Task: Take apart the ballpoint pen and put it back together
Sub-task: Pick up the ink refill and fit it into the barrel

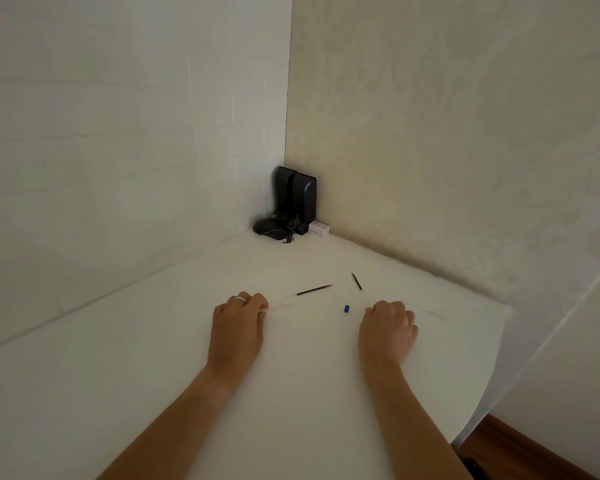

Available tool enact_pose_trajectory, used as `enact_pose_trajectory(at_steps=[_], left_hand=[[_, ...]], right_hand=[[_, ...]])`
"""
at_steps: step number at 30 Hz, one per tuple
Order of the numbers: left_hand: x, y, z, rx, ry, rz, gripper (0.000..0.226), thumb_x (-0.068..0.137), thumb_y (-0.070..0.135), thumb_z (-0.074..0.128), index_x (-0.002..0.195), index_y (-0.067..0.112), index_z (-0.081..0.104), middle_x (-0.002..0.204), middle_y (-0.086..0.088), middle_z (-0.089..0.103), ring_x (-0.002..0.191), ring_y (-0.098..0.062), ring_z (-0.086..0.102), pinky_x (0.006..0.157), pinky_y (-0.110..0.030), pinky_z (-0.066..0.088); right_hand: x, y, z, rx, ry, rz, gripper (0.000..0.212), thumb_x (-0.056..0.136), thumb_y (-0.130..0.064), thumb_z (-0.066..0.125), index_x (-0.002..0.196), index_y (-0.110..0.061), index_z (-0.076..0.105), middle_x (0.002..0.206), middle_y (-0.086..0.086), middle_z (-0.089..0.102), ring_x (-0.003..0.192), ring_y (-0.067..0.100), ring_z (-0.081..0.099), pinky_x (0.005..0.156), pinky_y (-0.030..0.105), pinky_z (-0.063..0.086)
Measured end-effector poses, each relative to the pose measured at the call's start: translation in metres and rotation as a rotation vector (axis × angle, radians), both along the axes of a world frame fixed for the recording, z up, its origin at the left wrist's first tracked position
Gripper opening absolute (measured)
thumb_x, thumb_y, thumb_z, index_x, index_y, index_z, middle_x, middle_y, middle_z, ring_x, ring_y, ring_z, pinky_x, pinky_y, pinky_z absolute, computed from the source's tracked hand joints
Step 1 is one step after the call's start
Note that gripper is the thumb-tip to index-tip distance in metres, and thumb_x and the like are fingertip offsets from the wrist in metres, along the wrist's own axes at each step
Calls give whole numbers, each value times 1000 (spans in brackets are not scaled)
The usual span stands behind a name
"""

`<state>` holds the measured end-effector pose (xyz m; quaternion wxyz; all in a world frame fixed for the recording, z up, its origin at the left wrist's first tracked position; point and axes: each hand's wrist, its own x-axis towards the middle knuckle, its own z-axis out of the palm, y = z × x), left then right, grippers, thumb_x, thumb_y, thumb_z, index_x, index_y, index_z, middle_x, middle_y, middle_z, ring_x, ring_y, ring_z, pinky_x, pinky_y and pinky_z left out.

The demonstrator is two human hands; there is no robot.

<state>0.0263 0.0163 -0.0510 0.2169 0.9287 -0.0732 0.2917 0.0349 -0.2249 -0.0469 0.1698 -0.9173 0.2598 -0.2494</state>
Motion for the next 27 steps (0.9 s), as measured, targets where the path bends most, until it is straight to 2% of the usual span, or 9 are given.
enact_pose_trajectory(at_steps=[2, 4, 6, 8, 12, 17, 20, 24, 27], left_hand=[[0, 0, 1, -3, -4, 26, 18, 85, 5, 61, 90, 22, 62, 82, 4, 59, 78, -21, 58, 75, -34, 40], [0, 0, 1, -9, -14, 76, 21, 82, 2, 63, 90, 21, 62, 83, 3, 60, 78, -22, 58, 77, -34, 39], [2, 1, 1, -26, -22, 118, 23, 79, 0, 65, 90, 20, 62, 85, 2, 60, 78, -22, 58, 79, -34, 40], [4, 2, 1, -39, -28, 147, 25, 77, -2, 66, 91, 19, 63, 88, 0, 61, 80, -23, 58, 82, -35, 40], [5, 2, 1, -52, -34, 205, 27, 76, -4, 67, 92, 18, 63, 89, -2, 61, 82, -25, 58, 83, -35, 38], [7, 3, 1, -53, -14, 275, 28, 75, -5, 68, 92, 18, 64, 89, -2, 62, 81, -25, 58, 84, -35, 37], [9, 3, 0, -44, -8, 313, 28, 75, -6, 67, 91, 17, 64, 88, -4, 62, 81, -26, 59, 84, -37, 38], [10, 3, -1, -34, -12, 334, 28, 74, -6, 68, 90, 17, 64, 86, -4, 62, 80, -26, 58, 84, -36, 36], [11, 4, -1, -33, -13, 342, 33, 71, -9, 67, 90, 17, 63, 85, -4, 61, 79, -26, 57, 83, -35, 35]], right_hand=[[-1, 2, 4, 18, -38, 6, 15, 93, -19, 61, 96, -9, 72, 99, 9, 66, 95, 31, 56, 78, 39, 41], [-2, 8, 10, -2, -172, 88, 10, 86, -8, 69, 95, -8, 72, 93, 11, 69, 88, 34, 59, 73, 40, 45], [0, 20, 18, -84, -313, 244, 13, 79, 1, 72, 88, -8, 72, 83, 10, 68, 77, 33, 60, 63, 40, 50], [2, 36, 28, -116, -349, 442, 12, 80, 2, 72, 83, -9, 71, 78, 7, 65, 74, 28, 59, 58, 37, 51], [17, 69, 28, -179, -171, 697, 16, 88, -2, 63, 91, -15, 73, 86, -1, 67, 83, 20, 61, 60, 31, 50], [35, 85, 20, -141, -19, 741, 30, 95, -2, 52, 115, -14, 70, 107, 4, 65, 99, 23, 60, 69, 27, 43], [34, 88, 12, -99, 7, 724, 24, 95, -8, 49, 107, -12, 71, 101, 5, 59, 94, 24, 56, 72, 34, 51], [31, 90, 12, -90, -9, 704, 20, 97, -21, 50, 95, -7, 65, 95, 7, 61, 91, 27, 55, 75, 36, 50], [29, 90, 17, -81, 44, 691, 19, 98, -21, 51, 98, -6, 62, 99, 8, 62, 96, 26, 54, 80, 36, 48]])
